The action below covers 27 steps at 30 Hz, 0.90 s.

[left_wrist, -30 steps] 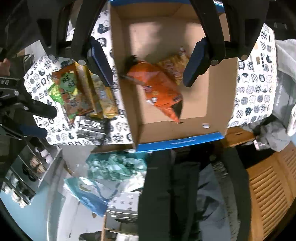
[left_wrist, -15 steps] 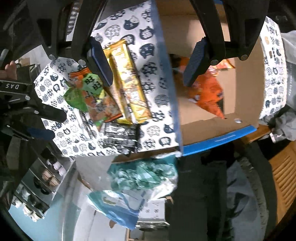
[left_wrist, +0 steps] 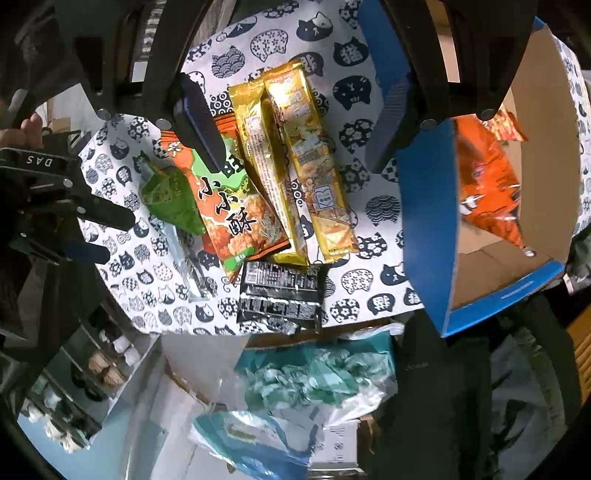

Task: Organize snacks
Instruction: 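Move both tools back over the remaining snacks on the tablecloth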

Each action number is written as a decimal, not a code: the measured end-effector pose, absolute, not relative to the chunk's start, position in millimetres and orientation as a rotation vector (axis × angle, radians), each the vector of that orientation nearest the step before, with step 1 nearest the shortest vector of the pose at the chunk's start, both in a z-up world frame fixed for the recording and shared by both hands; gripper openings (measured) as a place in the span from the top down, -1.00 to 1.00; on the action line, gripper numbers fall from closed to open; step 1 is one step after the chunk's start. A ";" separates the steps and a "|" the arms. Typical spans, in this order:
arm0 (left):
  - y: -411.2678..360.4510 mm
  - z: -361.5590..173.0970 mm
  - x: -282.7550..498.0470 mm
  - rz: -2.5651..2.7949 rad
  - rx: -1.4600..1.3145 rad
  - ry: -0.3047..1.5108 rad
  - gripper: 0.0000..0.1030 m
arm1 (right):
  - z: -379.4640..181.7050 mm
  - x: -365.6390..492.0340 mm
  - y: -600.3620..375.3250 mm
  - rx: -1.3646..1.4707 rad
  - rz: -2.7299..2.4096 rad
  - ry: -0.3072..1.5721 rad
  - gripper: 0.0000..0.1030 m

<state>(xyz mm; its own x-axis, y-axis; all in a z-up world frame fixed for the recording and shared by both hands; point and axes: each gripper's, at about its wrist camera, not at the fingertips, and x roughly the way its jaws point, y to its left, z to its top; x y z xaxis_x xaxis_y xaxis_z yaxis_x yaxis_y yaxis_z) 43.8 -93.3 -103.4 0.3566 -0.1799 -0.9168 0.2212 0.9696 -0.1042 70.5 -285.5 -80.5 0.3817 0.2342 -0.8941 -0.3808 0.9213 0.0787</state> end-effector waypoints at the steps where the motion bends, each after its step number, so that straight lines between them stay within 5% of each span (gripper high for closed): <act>1: -95.6 -106.4 44.6 -0.259 0.050 1.175 -0.54 | -84.5 70.4 -287.9 -0.151 0.394 1.121 -0.44; 27: -71.3 -176.4 61.0 -0.165 0.037 1.307 -0.54 | -161.4 68.6 -291.2 -0.323 0.523 1.232 -0.44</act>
